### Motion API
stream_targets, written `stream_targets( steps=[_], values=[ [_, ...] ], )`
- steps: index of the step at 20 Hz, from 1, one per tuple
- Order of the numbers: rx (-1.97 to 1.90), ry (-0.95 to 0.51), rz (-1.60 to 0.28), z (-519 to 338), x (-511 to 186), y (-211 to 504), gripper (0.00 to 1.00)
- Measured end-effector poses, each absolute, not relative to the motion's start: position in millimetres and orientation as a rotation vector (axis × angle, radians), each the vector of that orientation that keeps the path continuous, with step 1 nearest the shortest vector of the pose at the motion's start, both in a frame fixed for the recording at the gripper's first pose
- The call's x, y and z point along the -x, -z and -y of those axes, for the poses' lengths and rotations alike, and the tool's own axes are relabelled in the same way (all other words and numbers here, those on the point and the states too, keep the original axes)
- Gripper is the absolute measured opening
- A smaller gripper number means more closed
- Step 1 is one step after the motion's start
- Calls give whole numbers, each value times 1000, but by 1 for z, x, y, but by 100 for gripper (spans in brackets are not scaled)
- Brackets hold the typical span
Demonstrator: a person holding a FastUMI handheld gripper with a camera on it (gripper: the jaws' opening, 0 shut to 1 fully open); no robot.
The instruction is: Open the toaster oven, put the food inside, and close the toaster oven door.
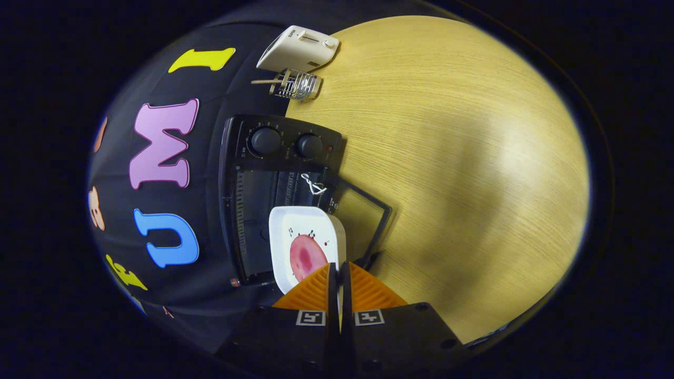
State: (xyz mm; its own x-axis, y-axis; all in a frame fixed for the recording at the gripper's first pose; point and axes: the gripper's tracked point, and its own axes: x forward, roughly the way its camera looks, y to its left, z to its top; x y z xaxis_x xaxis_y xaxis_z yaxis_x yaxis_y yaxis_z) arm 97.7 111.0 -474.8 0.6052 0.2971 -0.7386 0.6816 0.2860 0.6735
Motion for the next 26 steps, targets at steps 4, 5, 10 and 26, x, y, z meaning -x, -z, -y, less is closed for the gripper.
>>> stream_targets(
  steps=[4, 5, 10, 26],
  values=[
    [-1362, 412, -831, -134, -146, 482, 6],
    [-1364, 443, -814, -136, -155, 486, 6],
    [-1417, 532, -760, -162, -194, 498, 6],
    [-1417, 494, -759, -174, -195, 479, 90]
  ],
)
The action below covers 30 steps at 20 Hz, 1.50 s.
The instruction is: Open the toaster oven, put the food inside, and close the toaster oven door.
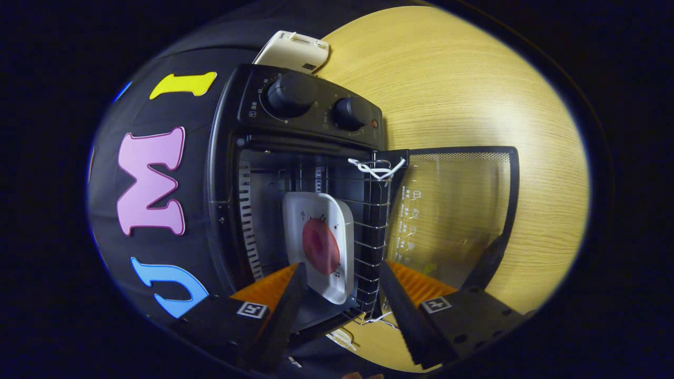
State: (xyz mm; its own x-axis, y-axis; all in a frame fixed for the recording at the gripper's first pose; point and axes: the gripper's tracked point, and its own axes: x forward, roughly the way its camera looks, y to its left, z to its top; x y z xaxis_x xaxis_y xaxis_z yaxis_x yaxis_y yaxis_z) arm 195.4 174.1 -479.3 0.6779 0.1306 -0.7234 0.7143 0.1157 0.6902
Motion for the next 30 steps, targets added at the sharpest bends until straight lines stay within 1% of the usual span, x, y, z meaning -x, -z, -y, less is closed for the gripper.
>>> stream_targets(
  steps=[1, 5, 8, 14, 17, 19, 23, 30],
  values=[
    [-1397, 468, -762, -173, -191, 469, 99],
    [-1171, 317, -797, -165, -161, 442, 99],
    [-925, 141, -808, -166, -137, 423, 99],
    [-277, -33, -840, -153, -75, 436, 99],
    [-70, -119, -892, -164, -47, 462, 99],
    [-17, -146, -941, -170, -35, 482, 99],
    [8, -134, -1031, -174, -29, 523, 99],
    [13, -88, -1105, -174, -45, 564, 99]
  ],
)
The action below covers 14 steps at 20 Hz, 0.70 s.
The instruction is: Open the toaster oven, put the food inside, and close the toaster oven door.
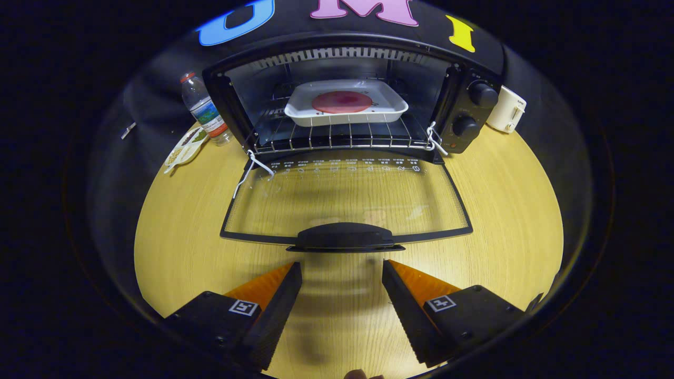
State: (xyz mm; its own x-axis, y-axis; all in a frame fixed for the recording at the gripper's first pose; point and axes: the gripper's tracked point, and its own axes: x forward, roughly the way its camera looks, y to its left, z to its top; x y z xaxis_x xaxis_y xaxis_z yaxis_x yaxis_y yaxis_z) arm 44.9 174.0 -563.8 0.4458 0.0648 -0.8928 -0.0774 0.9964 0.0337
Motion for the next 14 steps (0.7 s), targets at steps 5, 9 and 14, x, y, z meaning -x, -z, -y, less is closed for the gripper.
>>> stream_targets(
  steps=[5, 9, 14],
  values=[
    [25, -76, -1129, -169, -56, 574, 100],
    [16, -81, -1113, -169, -55, 567, 99],
    [-9, -109, -1014, -168, -53, 534, 99]
  ],
)
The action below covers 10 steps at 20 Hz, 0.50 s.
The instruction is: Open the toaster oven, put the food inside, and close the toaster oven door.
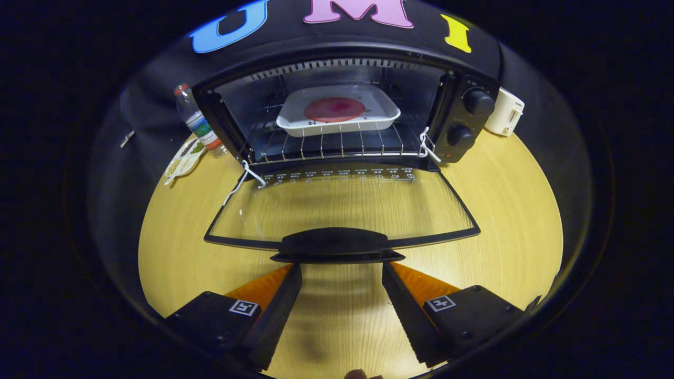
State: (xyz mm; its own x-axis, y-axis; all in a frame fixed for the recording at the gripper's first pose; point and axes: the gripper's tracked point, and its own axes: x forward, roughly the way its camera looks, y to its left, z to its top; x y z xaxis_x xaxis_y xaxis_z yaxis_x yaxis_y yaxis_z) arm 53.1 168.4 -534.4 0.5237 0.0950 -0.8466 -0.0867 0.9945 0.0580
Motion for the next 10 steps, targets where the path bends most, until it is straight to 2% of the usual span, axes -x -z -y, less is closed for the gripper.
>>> stream_targets(
  steps=[10],
  values=[
    [4, -154, -722, -176, -80, 435, 99]
  ],
)
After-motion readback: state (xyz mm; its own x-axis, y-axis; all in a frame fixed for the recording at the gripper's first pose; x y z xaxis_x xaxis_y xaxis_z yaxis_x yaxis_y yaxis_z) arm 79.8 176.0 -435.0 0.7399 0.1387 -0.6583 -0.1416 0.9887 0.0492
